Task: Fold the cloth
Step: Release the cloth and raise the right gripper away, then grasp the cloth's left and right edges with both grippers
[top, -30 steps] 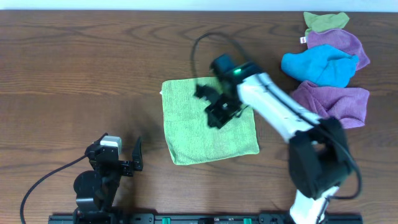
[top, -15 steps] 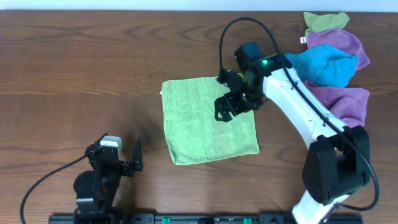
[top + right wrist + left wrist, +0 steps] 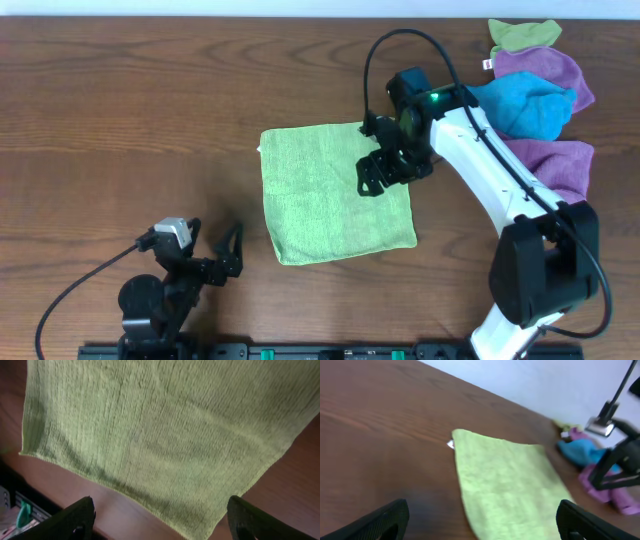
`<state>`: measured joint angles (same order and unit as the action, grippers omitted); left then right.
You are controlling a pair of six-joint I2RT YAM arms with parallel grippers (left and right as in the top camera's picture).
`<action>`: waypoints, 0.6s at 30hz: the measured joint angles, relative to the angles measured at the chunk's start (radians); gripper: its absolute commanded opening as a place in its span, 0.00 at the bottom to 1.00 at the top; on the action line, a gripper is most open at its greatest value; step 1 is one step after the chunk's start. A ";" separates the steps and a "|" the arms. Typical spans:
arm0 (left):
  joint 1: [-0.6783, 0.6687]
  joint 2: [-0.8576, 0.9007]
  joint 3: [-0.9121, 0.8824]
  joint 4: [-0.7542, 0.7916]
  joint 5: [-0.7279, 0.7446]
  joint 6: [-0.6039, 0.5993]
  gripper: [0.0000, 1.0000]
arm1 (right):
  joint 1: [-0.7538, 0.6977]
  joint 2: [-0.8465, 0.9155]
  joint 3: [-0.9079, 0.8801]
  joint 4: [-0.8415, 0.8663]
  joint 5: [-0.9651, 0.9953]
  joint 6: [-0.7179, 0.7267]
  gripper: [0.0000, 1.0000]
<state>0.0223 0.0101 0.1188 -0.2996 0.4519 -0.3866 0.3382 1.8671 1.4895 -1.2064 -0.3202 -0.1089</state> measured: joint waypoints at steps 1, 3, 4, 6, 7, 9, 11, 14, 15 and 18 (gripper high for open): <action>0.000 0.000 -0.002 0.012 0.006 -0.018 0.95 | 0.000 0.000 0.000 -0.011 0.000 0.000 0.83; 0.000 0.000 -0.011 0.052 0.015 -0.048 0.95 | 0.000 0.000 0.000 -0.021 0.000 0.002 0.82; 0.000 0.000 -0.013 0.074 0.018 -0.060 0.95 | 0.000 0.000 0.000 -0.024 0.000 0.006 0.82; 0.000 0.000 -0.015 0.124 0.021 -0.082 0.95 | 0.000 0.000 0.000 -0.027 0.000 0.016 0.81; 0.000 0.000 -0.015 0.151 0.021 -0.093 0.95 | 0.000 0.000 0.000 -0.027 0.000 0.023 0.80; 0.000 0.000 -0.016 0.189 0.021 -0.121 0.95 | 0.000 0.000 0.000 -0.027 0.000 0.037 0.79; 0.000 0.000 -0.016 0.211 0.021 -0.149 0.95 | 0.000 0.000 0.000 -0.027 0.000 0.048 0.79; 0.000 0.000 -0.016 0.222 0.021 -0.171 0.96 | 0.000 0.000 0.000 -0.027 0.000 0.062 0.79; 0.000 0.000 -0.016 0.223 0.018 -0.175 0.99 | 0.000 0.000 0.000 -0.027 0.000 0.066 0.79; 0.000 0.000 -0.016 0.243 0.006 -0.189 0.95 | 0.000 0.000 0.000 -0.021 0.000 0.076 0.77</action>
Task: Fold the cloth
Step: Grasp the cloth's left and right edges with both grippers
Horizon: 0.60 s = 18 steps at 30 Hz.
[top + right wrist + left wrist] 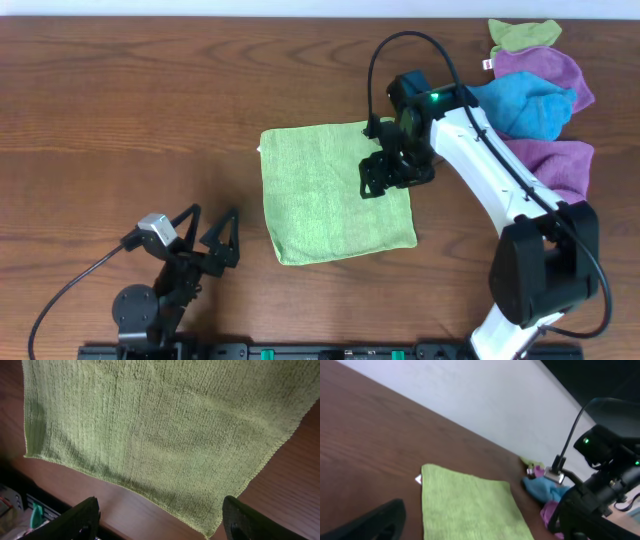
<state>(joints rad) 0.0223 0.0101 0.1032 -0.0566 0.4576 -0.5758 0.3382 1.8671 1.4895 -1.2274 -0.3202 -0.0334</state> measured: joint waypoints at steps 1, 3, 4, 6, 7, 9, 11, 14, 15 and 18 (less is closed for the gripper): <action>0.000 0.000 0.000 0.002 -0.002 -0.005 0.95 | 0.000 0.000 0.000 0.002 0.001 0.001 0.75; 0.000 0.001 0.000 0.002 -0.005 -0.005 0.95 | -0.001 0.000 0.000 0.007 0.008 0.007 0.74; -0.001 0.004 0.000 0.004 -0.005 -0.004 0.95 | -0.002 0.000 0.000 0.015 0.019 0.016 0.75; -0.005 0.024 0.000 0.014 -0.005 -0.004 0.95 | -0.012 0.000 0.000 0.034 0.029 0.034 0.76; -0.008 0.050 0.000 0.025 -0.004 -0.004 0.95 | -0.023 0.000 0.000 0.051 0.033 0.044 0.75; -0.015 0.108 0.000 0.053 0.003 -0.004 0.96 | -0.046 0.000 0.000 0.076 0.033 0.059 0.73; -0.024 0.208 0.002 0.066 0.022 0.002 0.96 | -0.081 0.000 0.001 0.088 0.032 0.076 0.72; -0.037 0.365 0.040 0.018 0.051 0.032 0.96 | -0.126 0.000 0.002 0.079 0.032 0.084 0.71; -0.042 0.417 0.064 -0.008 0.056 0.045 0.96 | -0.145 0.000 0.002 0.072 0.032 0.086 0.70; -0.071 0.576 0.187 -0.138 0.067 0.104 0.98 | -0.203 0.000 0.002 0.045 0.024 0.090 0.66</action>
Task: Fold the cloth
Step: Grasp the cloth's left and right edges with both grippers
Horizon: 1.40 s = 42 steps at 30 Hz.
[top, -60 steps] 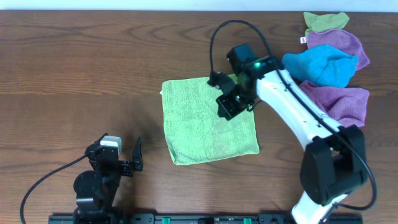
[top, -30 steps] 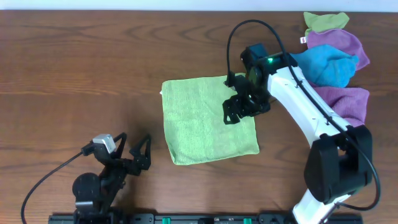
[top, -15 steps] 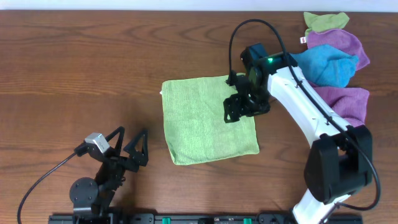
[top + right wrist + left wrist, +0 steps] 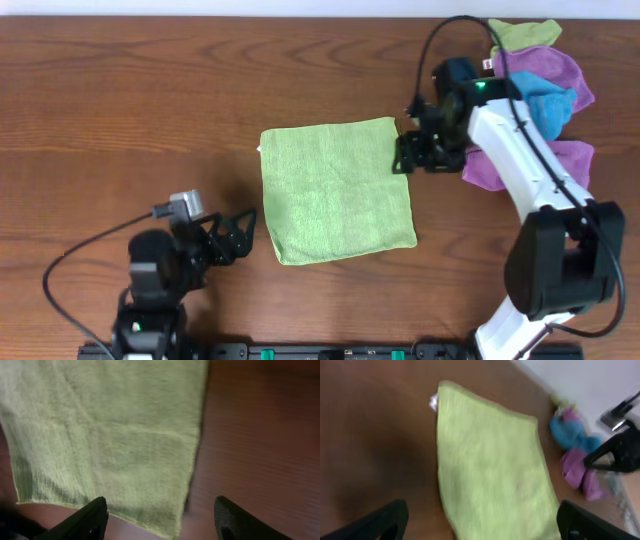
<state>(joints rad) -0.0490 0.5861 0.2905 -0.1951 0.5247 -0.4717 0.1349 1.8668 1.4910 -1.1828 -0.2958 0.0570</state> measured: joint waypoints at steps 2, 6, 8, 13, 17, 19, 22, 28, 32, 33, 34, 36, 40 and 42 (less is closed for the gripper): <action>-0.032 0.100 0.089 -0.087 0.000 0.037 0.99 | -0.034 -0.002 0.000 -0.033 -0.003 -0.002 0.66; -0.127 0.286 0.263 -0.264 -0.049 0.097 1.00 | -0.094 -0.005 0.002 -0.088 -0.021 -0.016 0.60; -0.175 0.352 0.317 -0.317 -0.067 0.109 1.00 | -0.104 -0.007 0.002 -0.113 -0.033 -0.020 0.60; -0.280 0.496 0.412 -0.430 -0.091 0.098 0.95 | -0.106 -0.031 0.002 -0.165 -0.052 -0.025 0.61; -0.321 0.580 0.423 -0.457 -0.095 0.048 0.95 | -0.106 -0.051 -0.012 -0.167 -0.059 -0.027 0.60; -0.328 0.615 0.423 -0.463 -0.095 0.020 0.94 | -0.106 -0.054 -0.035 -0.168 -0.071 -0.028 0.59; -0.328 0.652 0.423 -0.497 -0.095 -0.012 0.94 | -0.106 -0.054 -0.089 -0.167 -0.093 -0.029 0.58; -0.328 0.726 0.423 -0.515 -0.087 -0.059 0.87 | -0.106 -0.054 -0.202 -0.152 -0.134 -0.045 0.56; -0.328 0.779 0.424 -0.482 -0.072 -0.078 0.86 | -0.106 -0.054 -0.251 -0.116 -0.161 -0.056 0.54; -0.328 0.793 0.424 -0.469 -0.064 -0.079 0.86 | -0.106 -0.054 -0.261 -0.106 -0.168 -0.059 0.55; -0.328 0.803 0.424 -0.456 -0.059 -0.081 0.86 | -0.106 -0.054 -0.273 -0.098 -0.175 -0.061 0.55; -0.328 0.823 0.424 -0.431 -0.054 -0.085 0.86 | -0.106 -0.054 -0.296 -0.074 -0.185 -0.063 0.54; -0.328 0.866 0.425 -0.393 -0.049 -0.100 0.84 | -0.106 -0.054 -0.357 -0.023 -0.214 -0.066 0.51; -0.329 0.884 0.425 -0.379 -0.048 -0.106 0.84 | -0.106 -0.054 -0.379 -0.017 -0.221 -0.068 0.50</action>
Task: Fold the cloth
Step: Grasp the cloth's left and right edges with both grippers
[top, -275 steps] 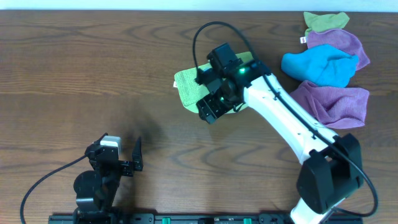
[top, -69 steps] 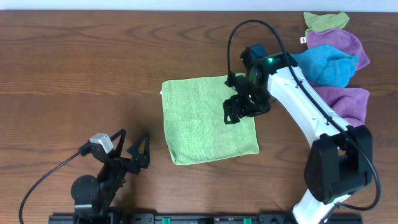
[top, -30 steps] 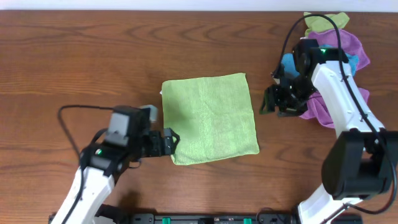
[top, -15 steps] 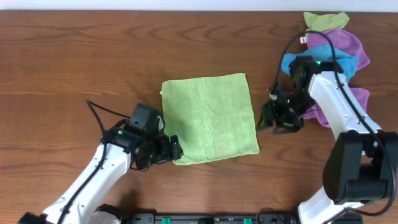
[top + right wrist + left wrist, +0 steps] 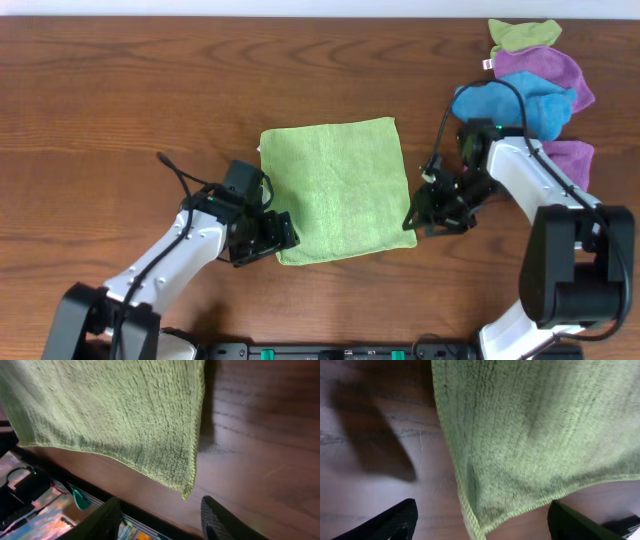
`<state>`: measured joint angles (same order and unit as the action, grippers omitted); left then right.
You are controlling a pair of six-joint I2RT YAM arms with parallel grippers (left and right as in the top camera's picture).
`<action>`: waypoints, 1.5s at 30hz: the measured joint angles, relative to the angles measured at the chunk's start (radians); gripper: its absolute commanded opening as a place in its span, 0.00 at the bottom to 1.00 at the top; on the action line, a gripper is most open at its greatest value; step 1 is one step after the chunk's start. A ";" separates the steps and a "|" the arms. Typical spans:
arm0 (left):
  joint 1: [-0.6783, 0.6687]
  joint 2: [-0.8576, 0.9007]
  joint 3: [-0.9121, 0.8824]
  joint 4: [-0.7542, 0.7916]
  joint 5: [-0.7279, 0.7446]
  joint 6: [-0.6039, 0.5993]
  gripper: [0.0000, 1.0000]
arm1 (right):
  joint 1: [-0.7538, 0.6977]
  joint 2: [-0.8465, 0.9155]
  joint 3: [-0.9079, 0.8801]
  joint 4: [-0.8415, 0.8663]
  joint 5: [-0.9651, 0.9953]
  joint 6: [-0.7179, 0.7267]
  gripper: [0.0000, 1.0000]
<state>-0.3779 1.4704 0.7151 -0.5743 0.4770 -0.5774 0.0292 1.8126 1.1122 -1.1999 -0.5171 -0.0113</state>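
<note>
A light green cloth point(image 5: 335, 190) lies flat and spread out in the middle of the wooden table. My left gripper point(image 5: 268, 236) is at its near-left corner and stands open. In the left wrist view that corner point(image 5: 475, 530) lies between the two fingers point(image 5: 395, 520). My right gripper point(image 5: 420, 218) is at the near-right corner, also open. In the right wrist view that corner point(image 5: 186, 492) hangs just ahead of the fingers point(image 5: 220, 517). Neither gripper holds the cloth.
A pile of other cloths sits at the back right: purple point(image 5: 555, 70), blue point(image 5: 515, 100) and a small green one point(image 5: 525, 35). A black rail point(image 5: 320, 352) runs along the table's front edge.
My right gripper has moved from the cloth's far-right corner to its near-right corner. My left gripper has moved from left of the cloth up to its near-left corner. The cloth lies as before.
At first my right gripper was open over the cloth's far-right part and my left gripper was near the table's front left. Then the right gripper was off the far-right edge and the left nearer the cloth. Now both stand open at the near corners.
</note>
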 measured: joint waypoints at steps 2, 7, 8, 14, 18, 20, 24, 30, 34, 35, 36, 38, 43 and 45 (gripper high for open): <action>0.000 0.013 0.000 0.008 0.004 -0.004 0.83 | 0.000 0.000 -0.016 0.002 -0.006 0.000 0.51; 0.000 0.024 0.000 0.038 0.015 -0.024 0.78 | 0.000 0.000 -0.049 0.012 -0.011 -0.001 0.50; 0.000 0.028 0.000 0.044 0.018 -0.029 0.77 | 0.000 0.000 -0.057 0.016 -0.011 -0.001 0.50; 0.000 0.038 0.000 0.064 0.044 -0.055 0.69 | 0.000 0.000 -0.084 0.030 -0.012 -0.003 0.48; 0.000 0.038 0.000 0.066 0.051 -0.063 0.68 | 0.000 0.000 -0.101 0.066 -0.014 -0.004 0.49; 0.000 0.038 0.000 0.066 0.054 -0.072 0.65 | 0.000 0.000 -0.116 0.093 -0.015 -0.004 0.49; 0.000 0.038 0.000 0.066 0.060 -0.080 0.62 | 0.000 0.000 -0.152 0.127 -0.018 -0.003 0.48; 0.000 0.038 0.000 0.058 0.068 -0.099 0.51 | 0.000 0.000 -0.174 0.166 -0.023 0.007 0.44; 0.000 0.038 0.000 0.042 0.070 -0.105 0.45 | 0.000 0.000 -0.174 0.192 -0.026 0.016 0.38; 0.000 0.038 0.000 0.035 0.071 -0.107 0.43 | 0.001 0.000 -0.174 0.200 -0.026 0.023 0.36; 0.000 0.038 0.000 0.029 0.071 -0.108 0.41 | 0.002 0.000 -0.175 0.205 -0.026 0.031 0.34; 0.000 0.039 0.000 0.021 0.071 -0.108 0.36 | 0.006 0.000 -0.175 0.215 -0.027 0.040 0.33; 0.000 0.039 0.000 -0.006 0.071 -0.108 0.26 | 0.022 0.000 -0.175 0.220 -0.028 0.054 0.29; 0.000 0.039 0.000 -0.012 0.071 -0.105 0.18 | 0.023 0.000 -0.175 0.222 -0.028 0.056 0.27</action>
<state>-0.3779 1.5093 0.7151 -0.5861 0.5476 -0.6827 0.0521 1.8126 0.9375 -0.9779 -0.5449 0.0452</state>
